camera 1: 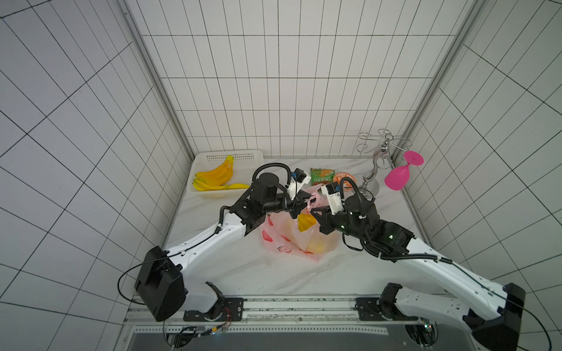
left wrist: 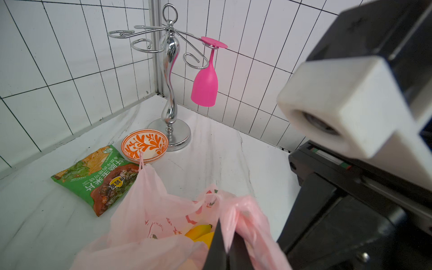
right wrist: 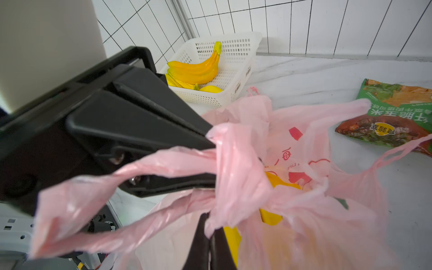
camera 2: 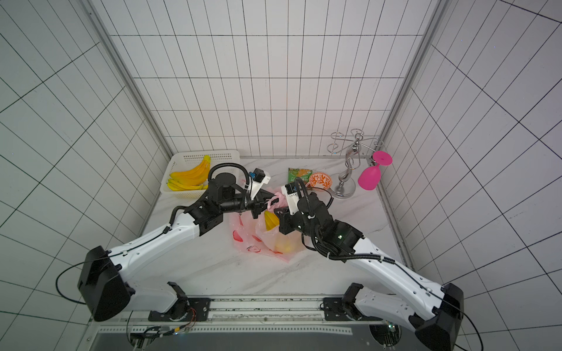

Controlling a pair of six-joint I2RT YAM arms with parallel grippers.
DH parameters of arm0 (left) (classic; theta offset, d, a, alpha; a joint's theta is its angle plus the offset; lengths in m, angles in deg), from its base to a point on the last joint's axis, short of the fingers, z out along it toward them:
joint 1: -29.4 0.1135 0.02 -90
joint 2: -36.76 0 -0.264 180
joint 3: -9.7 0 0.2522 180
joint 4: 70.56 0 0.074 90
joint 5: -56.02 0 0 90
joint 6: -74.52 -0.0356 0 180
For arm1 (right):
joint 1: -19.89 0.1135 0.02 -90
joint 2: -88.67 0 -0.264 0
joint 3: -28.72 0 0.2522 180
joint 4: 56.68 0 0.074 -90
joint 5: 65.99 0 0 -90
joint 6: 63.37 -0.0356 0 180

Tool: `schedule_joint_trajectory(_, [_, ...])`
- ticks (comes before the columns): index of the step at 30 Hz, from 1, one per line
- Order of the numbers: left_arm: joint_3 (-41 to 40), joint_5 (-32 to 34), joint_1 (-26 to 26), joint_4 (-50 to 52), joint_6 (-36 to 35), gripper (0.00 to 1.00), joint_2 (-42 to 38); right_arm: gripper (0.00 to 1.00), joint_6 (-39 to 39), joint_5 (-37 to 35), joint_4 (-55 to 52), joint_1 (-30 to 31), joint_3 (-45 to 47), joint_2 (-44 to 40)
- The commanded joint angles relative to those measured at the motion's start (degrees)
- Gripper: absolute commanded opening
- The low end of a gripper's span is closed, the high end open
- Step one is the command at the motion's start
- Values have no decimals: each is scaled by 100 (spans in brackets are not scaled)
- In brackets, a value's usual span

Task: Place the banana into a plastic bag & tie a knot
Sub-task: Cross the plastic bag at the center of the board.

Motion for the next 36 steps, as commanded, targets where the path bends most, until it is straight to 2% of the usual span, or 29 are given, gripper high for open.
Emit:
schedule_joint_trajectory(1, [16,112,5,-516,86,2,-33,0,-280,185,206,165,376,246])
schedule_joint_trajectory(5, [5,146,-4,-555,129,2,-60,0,-277,-461,53,174,360,574])
schedule_joint_trajectory(12, [-64,287,-75,-556,289,6,-178,0,-425,-605,1016,209,740,737])
schedule_joint_trajectory(17, [-228,678,-76,-362,355,14,-428,0,-508,-1117,1968,201,1151,500])
schedule_joint_trajectory(23, [-570,993,-71,-92,240,17,-800,0,-399,-1291,2004,77,1169,-45])
schedule_joint_trajectory(28, [-759,1170,-67,-211,267,24,-882,0,-249,-1142,1512,-137,963,-526])
schedule_joint_trajectory(33, [-794,1254,-90,-253,230,35,-937,0,-164,-950,1241,-213,775,-529])
schedule_joint_trajectory(35, [-949,1384,-125,-385,160,44,-1088,0,-132,-927,1207,-213,757,-511])
schedule_joint_trajectory(36, [-1064,1438,-142,-531,123,52,-1173,0,-114,-948,1190,-214,749,-517])
